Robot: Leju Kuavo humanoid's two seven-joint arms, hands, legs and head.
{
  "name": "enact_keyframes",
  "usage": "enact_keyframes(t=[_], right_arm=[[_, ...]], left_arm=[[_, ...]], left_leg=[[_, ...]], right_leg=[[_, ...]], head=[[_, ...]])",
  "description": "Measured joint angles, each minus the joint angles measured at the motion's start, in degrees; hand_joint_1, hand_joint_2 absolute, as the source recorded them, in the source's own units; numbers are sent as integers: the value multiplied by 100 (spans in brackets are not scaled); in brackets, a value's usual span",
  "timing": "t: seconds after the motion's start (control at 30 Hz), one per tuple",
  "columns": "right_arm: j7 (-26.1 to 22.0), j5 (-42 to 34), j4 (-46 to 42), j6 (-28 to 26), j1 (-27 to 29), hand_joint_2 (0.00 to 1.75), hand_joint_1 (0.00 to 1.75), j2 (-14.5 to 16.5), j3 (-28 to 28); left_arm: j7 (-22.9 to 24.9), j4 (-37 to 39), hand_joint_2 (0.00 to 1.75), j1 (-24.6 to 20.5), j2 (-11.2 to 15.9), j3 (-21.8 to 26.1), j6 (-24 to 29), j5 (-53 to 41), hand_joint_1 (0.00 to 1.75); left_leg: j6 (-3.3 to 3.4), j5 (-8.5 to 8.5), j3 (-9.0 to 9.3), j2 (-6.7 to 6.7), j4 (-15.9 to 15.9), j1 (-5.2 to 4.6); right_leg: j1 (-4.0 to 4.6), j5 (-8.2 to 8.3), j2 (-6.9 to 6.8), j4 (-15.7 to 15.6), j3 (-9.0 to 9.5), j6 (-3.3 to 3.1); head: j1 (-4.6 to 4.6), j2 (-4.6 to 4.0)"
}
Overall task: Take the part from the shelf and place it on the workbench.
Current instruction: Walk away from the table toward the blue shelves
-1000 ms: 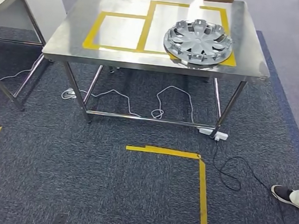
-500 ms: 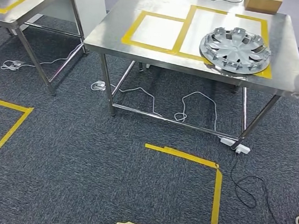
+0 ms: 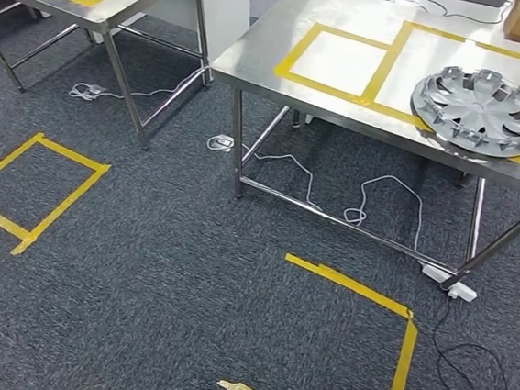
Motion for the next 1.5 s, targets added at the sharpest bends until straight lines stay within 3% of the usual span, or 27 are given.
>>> enact_keyframes(t=[0.03, 0.1, 0.17, 0.23, 0.27, 0.3, 0.4, 0.43, 0.5, 0.53, 0.6, 0.67, 0.73, 0.77, 0.8, 0.87, 0.93, 0.97, 1.0, 1.07, 1.13, 1.2, 1.27, 1.3, 1.37, 1.43, 1.5], right_arm=[[-65, -8, 0, 6, -12, 0, 0, -19, 1], [-170, -22, 1, 20, -38, 0, 0, -33, 1], [-207, -28, 1, 25, -52, 0, 0, -36, 2], [-217, -31, 1, 26, -58, 0, 0, -38, 2], [-219, -31, 1, 26, -65, 0, 0, -39, 2], [-219, -31, 1, 26, -74, 0, 0, -40, 2], [-225, -32, 1, 26, -104, 0, 0, -41, 2], [-239, -38, 1, 26, -113, 0, 0, -41, 2], [-285, -85, 1, 23, -146, 0, 0, -40, 1], [-314, -128, 1, 14, -169, 0, 0, -39, -3], [-388, -259, 4, -53, -200, 0, 0, -30, -42], [-499, -412, 8, -144, -208, 0, 0, -6, -122], [-626, -546, 13, -188, -212, 0, 0, 29, -215], [-699, -600, 16, -193, -216, 0, 0, 47, -260], [-781, -643, 19, -192, -225, 0, 0, 63, -300], [-1103, -691, 24, -155, -242, 0, 0, 87, -366], [-1555, -656, 30, -106, -257, 0, 0, 132, -395], [-1723, -617, 34, -93, -261, 0, 0, 159, -398], [-1834, -577, 39, -97, -264, 0, 0, 192, -399], [-1960, -515, 46, -115, -262, 0, 0, 248, -401], [-2079, -439, 55, -150, -240, 0, 0, 296, -402], [-2134, -339, 64, -198, -202, 0, 0, 318, -395], [-2126, -236, 68, -256, -168, 0, 0, 322, -375], [-2096, -187, 69, -283, -157, 0, 0, 323, -363], [-1976, -108, 74, -318, -141, 0, 0, 332, -343], [-1833, -70, 80, -334, -122, 0, 0, 345, -331], [-1788, -62, 82, -367, -110, 0, 0, 360, -322]], left_arm=[[6, 1, 0, 6, 37, 32, -83, 30, 0], [10, 2, 0, 4, 122, 94, -255, 90, 0], [12, 2, 0, -17, 177, 133, -344, 110, 0], [11, 2, 0, -21, 220, 169, -377, 116, 0], [12, 2, 0, -13, 237, 184, -383, 119, 0], [12, 2, 0, -6, 254, 196, -387, 121, 0], [8, 2, 0, -18, 289, 208, -388, 122, 0], [3, 2, 0, -25, 294, 209, -390, 122, 0], [-20, 2, 0, -22, 304, 212, -385, 122, 0], [-40, 2, 0, -18, 307, 213, -368, 131, 0], [-99, 2, 0, -51, 304, 232, -324, 200, 0], [-158, 2, 0, -118, 269, 286, -296, 293, 0], [-193, 2, 0, -160, 202, 344, -248, 330, 0], [-202, 2, 0, -168, 164, 360, -207, 329, 0], [-209, 2, 0, -171, 128, 368, -164, 311, 0], [-229, 2, 0, -178, 75, 369, -61, 219, 0], [-261, 2, 0, -178, 80, 356, -1, 74, 0], [-271, 2, 0, -165, 97, 345, -3, 3, 0], [-276, 2, 0, -142, 126, 331, -19, -70, 0], [-246, 4, 0, -88, 165, 284, -56, -236, 0], [-198, 6, 0, -60, 181, 181, -78, -465, 0], [-203, 8, 0, -44, 182, 42, -90, -664, 0], [-292, 12, 0, -5, 176, -66, -104, -733, 0], [-348, 13, 0, 13, 174, -94, -108, -729, 0], [-405, 13, 0, 24, 174, -111, -107, -695, 0], [-361, 13, 0, 7, 174, -113, -92, -659, 0], [-251, 17, 0, 23, 172, -112, -79, -633, 0]], left_leg=[[-39, -2, -32, 1, 24, 0], [-113, -206, -183, 200, 329, -3], [-185, -608, -482, 483, 1032, 21], [-232, -797, -675, 578, 1554, 57], [-243, -733, -626, 600, 1519, 72], [-244, -577, -462, 634, 1251, 83], [-167, -202, 136, 993, 150, 37], [-124, -191, 198, 1072, 9, 14], [-40, -195, 173, 992, -17, -4], [-2, -179, 169, 934, -30, 3], [80, -136, 161, 807, -66, 26], [132, -111, 126, 671, -70, 24], [151, -99, 108, 513, -67, 3], [152, -95, 108, 427, -62, -5], [149, -93, 112, 341, -54, -10], [123, -97, 98, 188, -19, -15], [62, -90, 28, 61, 24, -4], [19, -75, -8, -2, 35, 7], [-21, -59, -36, -68, 36, 21], [-89, -114, -89, 62, 132, 16], [-147, -400, -317, 389, 629, 9], [-196, -723, -668, 549, 1370, 33], [-219, -704, -751, 594, 1582, 64], [-217, -548, -625, 630, 1357, 74], [-180, -217, -223, 853, 606, 52], [-106, -134, 18, 1046, 140, 0], [-31, -174, 38, 992, 64, -29]], right_leg=[[-10, 23, -72, -8, 4, -33], [-37, 66, -250, -34, -1, -98], [-27, 70, -442, -37, -9, -119], [-20, 66, -642, -34, -21, -117], [-20, 63, -728, -34, -23, -113], [-20, 58, -810, -33, -17, -106], [12, 29, -1012, -26, 18, -47], [27, 19, -1066, -23, 26, -16], [37, 6, -1173, -31, 48, 54], [30, -25, -1147, -14, 46, 90], [13, -251, -888, 292, -96, 133], [3, -628, -581, 1038, -459, 132], [5, -782, -493, 1611, -758, 120], [5, -691, -476, 1608, -778, 110], [5, -490, -448, 1358, -682, 96], [-8, -75, -190, 594, -372, 61], [-18, 48, 70, 142, -172, 36], [-15, 25, 102, 98, -147, 23], [-17, 28, 35, 72, -122, 1], [-26, 52, -125, 36, -91, -61], [-27, 48, -322, 12, -60, -114], [-17, 21, -535, 14, -47, -137], [-15, -6, -727, 14, -27, -135], [-15, -19, -806, 14, -9, -127], [-2, -59, -939, 17, 28, -86], [26, -108, -1064, 18, 40, -15], [37, -143, -1196, 2, 88, 49]], head=[[1, 0], [-44, 0], [-94, 0], [-98, 0], [-99, 0], [-99, 0], [-100, 0], [-100, 0], [-100, 0], [-99, 0], [-71, 0], [-44, 0], [-45, 0], [-45, 0], [-46, 0], [-45, 0], [-47, 0], [-49, 0], [-49, 0], [-67, 0], [-98, 0], [-113, 0], [-114, 0], [-114, 0], [-114, 0], [-112, 0], [-116, 0]])
